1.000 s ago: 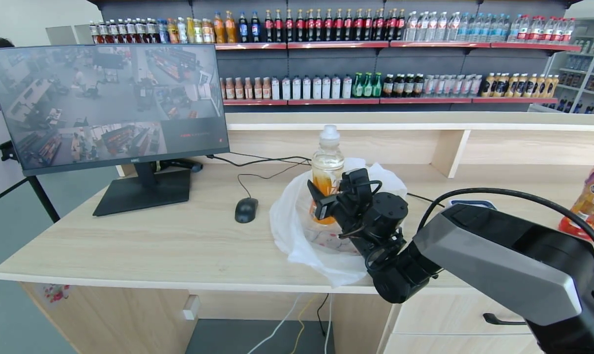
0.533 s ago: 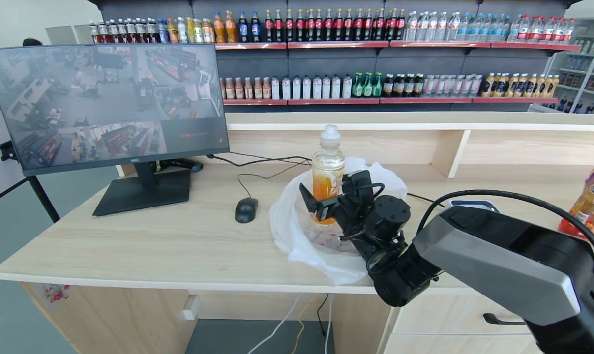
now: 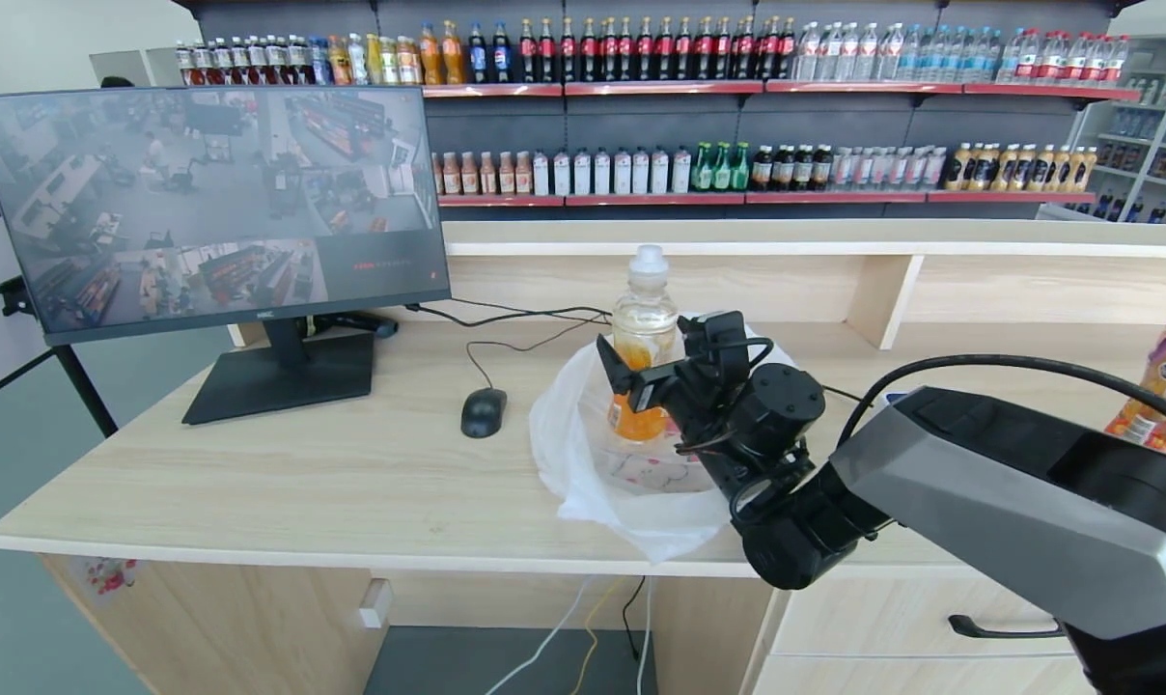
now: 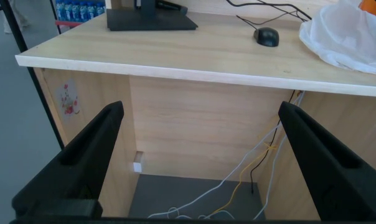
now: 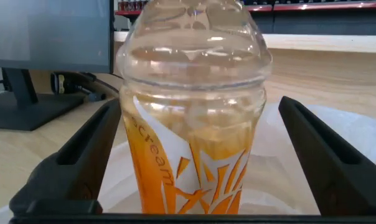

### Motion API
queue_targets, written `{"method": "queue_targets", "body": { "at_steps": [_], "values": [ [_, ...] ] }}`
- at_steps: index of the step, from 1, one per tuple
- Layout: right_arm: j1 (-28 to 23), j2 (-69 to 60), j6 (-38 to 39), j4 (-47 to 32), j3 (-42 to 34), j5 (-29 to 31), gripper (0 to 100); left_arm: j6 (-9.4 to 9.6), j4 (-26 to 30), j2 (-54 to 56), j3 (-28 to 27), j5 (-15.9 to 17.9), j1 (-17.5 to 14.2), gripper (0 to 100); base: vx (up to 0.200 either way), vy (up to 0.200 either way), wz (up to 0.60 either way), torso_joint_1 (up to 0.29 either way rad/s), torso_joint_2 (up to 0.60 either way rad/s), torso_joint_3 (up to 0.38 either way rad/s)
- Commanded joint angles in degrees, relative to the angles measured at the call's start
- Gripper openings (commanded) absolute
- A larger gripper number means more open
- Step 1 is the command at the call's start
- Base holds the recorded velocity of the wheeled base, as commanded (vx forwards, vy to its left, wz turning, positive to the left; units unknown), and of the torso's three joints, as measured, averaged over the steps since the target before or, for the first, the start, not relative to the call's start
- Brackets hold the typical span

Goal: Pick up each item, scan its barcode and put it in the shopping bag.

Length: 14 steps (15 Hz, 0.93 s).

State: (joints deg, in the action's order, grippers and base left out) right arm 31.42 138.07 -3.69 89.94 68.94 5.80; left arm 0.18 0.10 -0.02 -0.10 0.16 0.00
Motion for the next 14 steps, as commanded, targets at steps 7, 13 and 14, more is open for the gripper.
{"method": "queue_targets", "body": {
  "at_steps": [7,13,14],
  "values": [
    [0.6,-16.8,-2.1,0.1,-18.2,0.1,100,-0.01,0.0,0.0,0.0,0.0,0.0,100,0.0,0.0,0.0,0.0,0.0,0.0],
    [0.9,-29.8,-2.4,0.1,-36.9,0.2,100,-0.01,0.0,0.0,0.1,-0.1,0.0,100,0.0,0.0,0.0,0.0,0.0,0.0],
    [1.0,-31.2,-2.3,0.1,-37.4,0.2,100,-0.01,0.0,0.0,0.0,0.0,0.0,100,0.0,0.0,0.0,0.0,0.0,0.0]
  ]
}}
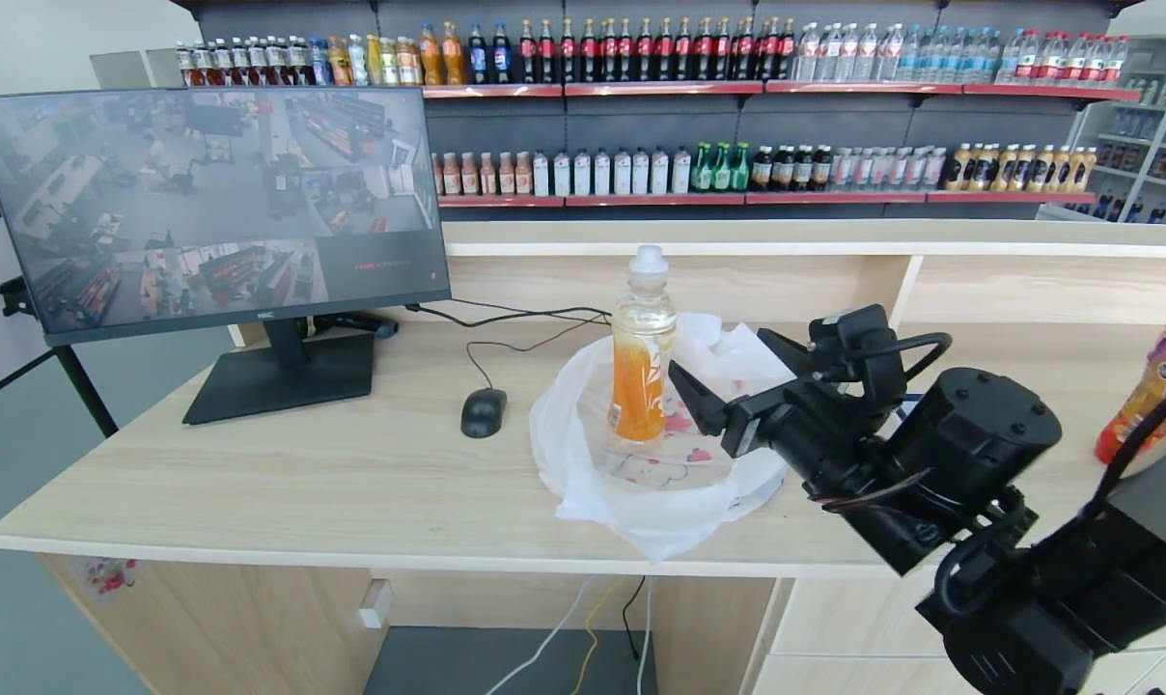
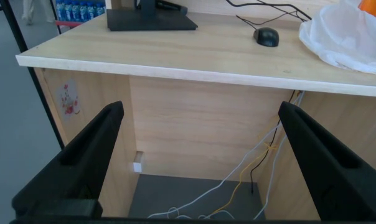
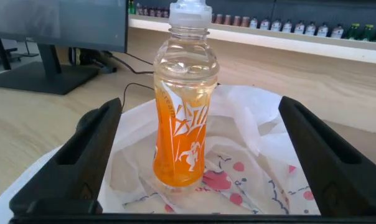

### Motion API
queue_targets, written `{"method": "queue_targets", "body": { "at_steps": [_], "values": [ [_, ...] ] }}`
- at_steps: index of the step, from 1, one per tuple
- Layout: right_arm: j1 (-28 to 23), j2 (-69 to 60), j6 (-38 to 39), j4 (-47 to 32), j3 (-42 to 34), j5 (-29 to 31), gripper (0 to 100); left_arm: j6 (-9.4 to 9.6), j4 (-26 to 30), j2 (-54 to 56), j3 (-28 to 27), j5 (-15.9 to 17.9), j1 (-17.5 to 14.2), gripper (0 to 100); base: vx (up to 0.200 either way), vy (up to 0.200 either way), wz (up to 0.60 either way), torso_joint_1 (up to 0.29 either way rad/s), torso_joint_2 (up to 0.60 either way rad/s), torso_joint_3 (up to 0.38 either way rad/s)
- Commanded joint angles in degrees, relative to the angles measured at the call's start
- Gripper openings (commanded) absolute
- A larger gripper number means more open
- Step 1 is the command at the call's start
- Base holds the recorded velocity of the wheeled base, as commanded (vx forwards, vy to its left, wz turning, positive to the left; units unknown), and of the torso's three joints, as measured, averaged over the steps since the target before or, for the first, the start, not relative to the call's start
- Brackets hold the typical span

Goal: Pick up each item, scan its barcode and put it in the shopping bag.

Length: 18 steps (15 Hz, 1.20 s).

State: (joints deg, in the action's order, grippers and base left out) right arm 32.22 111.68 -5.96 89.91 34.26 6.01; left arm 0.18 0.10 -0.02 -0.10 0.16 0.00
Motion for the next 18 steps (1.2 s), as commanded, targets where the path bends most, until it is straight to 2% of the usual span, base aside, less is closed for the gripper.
{"method": "queue_targets", "body": {
  "at_steps": [1,3,5,9,12,18],
  "values": [
    [0.1,-6.0,0.1,0.1,-3.4,0.1,100,-0.01,0.0,0.0,0.1,-0.1,-0.1,100,0.0,0.0,0.0,0.0,0.0,0.0],
    [0.1,-8.3,0.8,0.1,-7.0,0.0,100,0.08,0.0,0.0,0.0,0.0,0.0,100,0.0,0.0,0.0,0.0,0.0,0.0],
    [0.0,-12.7,1.2,0.1,-17.1,0.1,100,-0.01,0.0,0.0,0.0,-0.1,0.0,100,0.0,0.0,0.0,0.0,0.0,0.0],
    [-1.8,-14.4,1.0,0.1,-15.4,0.7,100,-0.01,0.0,0.0,0.0,0.0,0.0,100,0.0,0.0,0.0,0.0,0.0,0.0],
    [-1.7,-17.9,2.8,0.1,-18.8,0.7,100,-0.01,0.0,0.0,0.0,0.0,0.0,100,-0.2,0.0,0.0,0.006,0.0,0.001],
    [-1.9,-20.8,4.7,0.1,-21.5,0.7,100,0.17,0.0,0.0,0.0,0.0,0.0,100,0.0,0.0,0.0,0.0,0.0,0.0]
  ]
}}
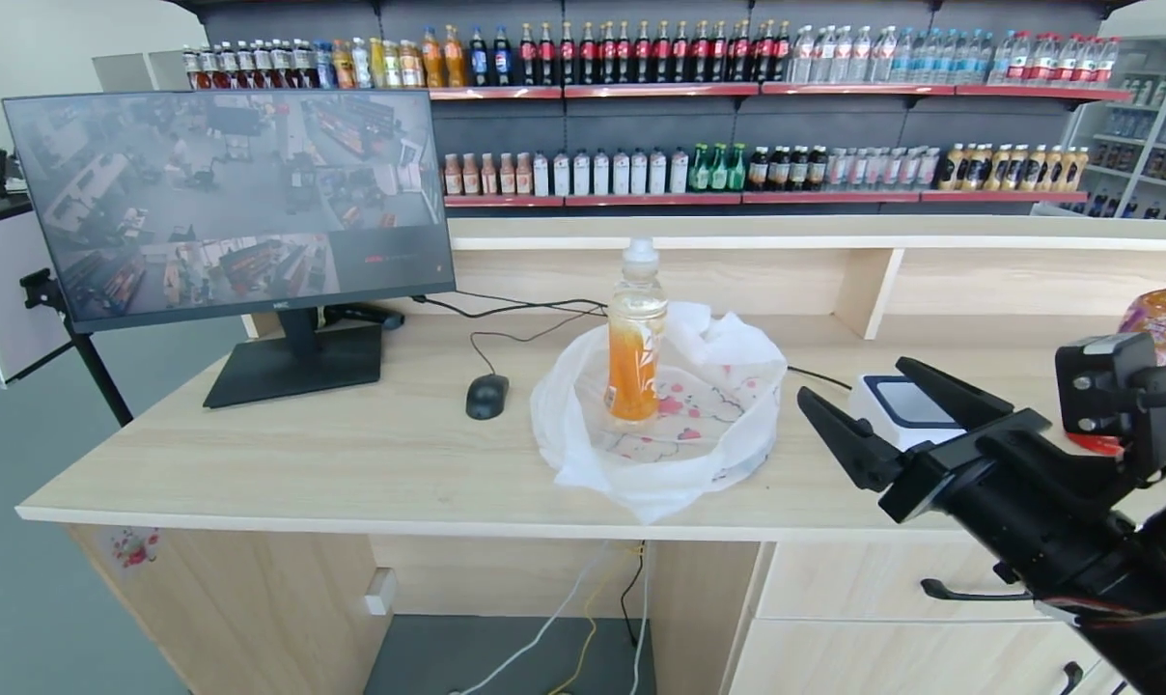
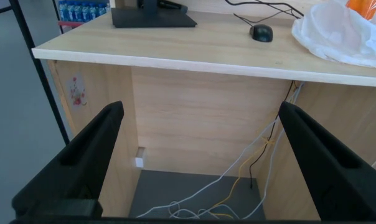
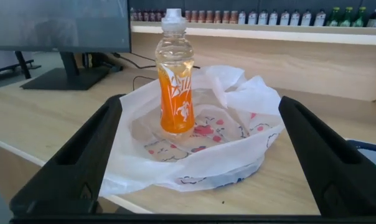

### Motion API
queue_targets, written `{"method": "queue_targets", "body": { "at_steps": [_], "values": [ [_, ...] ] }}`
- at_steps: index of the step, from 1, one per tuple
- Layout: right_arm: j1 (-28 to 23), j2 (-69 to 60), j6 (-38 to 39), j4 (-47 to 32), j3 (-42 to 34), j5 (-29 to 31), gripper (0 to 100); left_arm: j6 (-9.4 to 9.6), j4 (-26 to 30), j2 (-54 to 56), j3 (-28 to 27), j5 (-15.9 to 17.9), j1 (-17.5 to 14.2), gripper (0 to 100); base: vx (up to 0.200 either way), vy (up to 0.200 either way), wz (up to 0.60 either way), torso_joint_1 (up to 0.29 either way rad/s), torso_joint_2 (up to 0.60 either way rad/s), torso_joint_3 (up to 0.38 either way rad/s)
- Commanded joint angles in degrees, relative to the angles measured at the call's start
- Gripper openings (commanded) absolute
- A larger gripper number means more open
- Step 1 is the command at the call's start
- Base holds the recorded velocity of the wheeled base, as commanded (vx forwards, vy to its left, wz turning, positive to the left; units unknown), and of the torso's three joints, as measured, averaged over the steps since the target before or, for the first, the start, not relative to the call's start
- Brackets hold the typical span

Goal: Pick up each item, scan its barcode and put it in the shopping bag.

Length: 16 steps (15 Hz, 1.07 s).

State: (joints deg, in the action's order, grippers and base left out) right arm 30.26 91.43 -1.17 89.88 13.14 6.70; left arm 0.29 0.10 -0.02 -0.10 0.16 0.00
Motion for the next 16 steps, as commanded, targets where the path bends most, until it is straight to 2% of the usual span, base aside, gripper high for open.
{"method": "queue_targets", "body": {
  "at_steps": [1,16],
  "values": [
    [0.0,-0.5,0.0,0.1,0.0,0.0,100,0.06,0.0,0.0,0.0,0.0,0.0,100,0.0,-0.2,0.0,0.017,0.0,-0.002],
    [-4.1,0.0,0.0,0.1,1.5,0.0,100,-0.03,0.0,0.0,0.0,0.0,0.0,100,0.0,-0.2,0.0,0.003,0.0,0.004]
  ]
}}
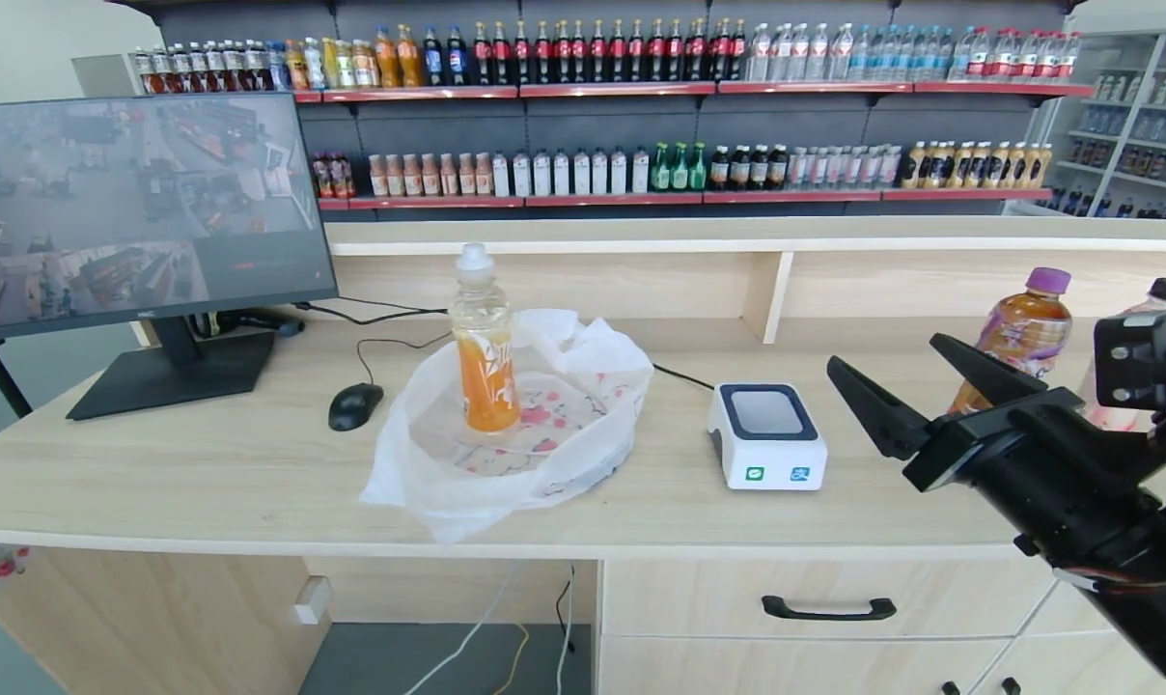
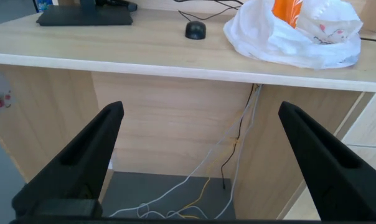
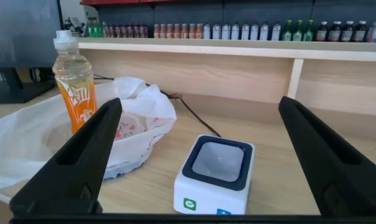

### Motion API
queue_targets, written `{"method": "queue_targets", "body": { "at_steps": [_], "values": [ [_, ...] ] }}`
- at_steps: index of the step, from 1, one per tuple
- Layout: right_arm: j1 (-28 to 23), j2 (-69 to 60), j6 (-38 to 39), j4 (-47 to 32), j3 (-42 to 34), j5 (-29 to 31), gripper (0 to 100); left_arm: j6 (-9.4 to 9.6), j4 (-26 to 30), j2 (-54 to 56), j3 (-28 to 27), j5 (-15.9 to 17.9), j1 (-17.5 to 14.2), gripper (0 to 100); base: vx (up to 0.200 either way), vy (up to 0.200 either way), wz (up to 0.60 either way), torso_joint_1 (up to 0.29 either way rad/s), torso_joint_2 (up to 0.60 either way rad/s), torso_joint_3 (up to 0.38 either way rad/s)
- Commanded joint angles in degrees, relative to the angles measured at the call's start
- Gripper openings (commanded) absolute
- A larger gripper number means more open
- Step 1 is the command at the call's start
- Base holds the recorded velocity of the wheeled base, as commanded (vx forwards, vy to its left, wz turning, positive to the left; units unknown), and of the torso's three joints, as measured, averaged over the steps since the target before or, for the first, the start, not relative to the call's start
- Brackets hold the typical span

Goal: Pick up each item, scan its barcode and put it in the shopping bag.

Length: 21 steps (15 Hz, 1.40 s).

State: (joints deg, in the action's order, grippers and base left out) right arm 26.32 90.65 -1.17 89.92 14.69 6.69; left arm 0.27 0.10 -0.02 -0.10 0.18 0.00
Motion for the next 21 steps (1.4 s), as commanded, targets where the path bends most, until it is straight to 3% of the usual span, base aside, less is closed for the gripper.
{"method": "queue_targets", "body": {
  "at_steps": [1,14,21],
  "values": [
    [-0.3,1.0,0.0,0.1,0.0,0.1,100,0.0,0.0,0.0,0.0,0.0,0.0,100,0.0,-0.2,0.0,0.007,0.0,0.007],
    [-2.7,4.9,0.1,0.1,-5.0,0.1,100,-0.09,0.0,0.0,0.0,-0.1,0.0,100,0.0,-0.2,0.0,0.002,0.0,0.004],
    [-2.7,9.7,0.6,0.1,-1.4,0.0,100,-0.09,0.0,0.0,0.0,0.0,0.0,100,0.0,0.0,0.0,0.0,0.0,0.0]
  ]
}}
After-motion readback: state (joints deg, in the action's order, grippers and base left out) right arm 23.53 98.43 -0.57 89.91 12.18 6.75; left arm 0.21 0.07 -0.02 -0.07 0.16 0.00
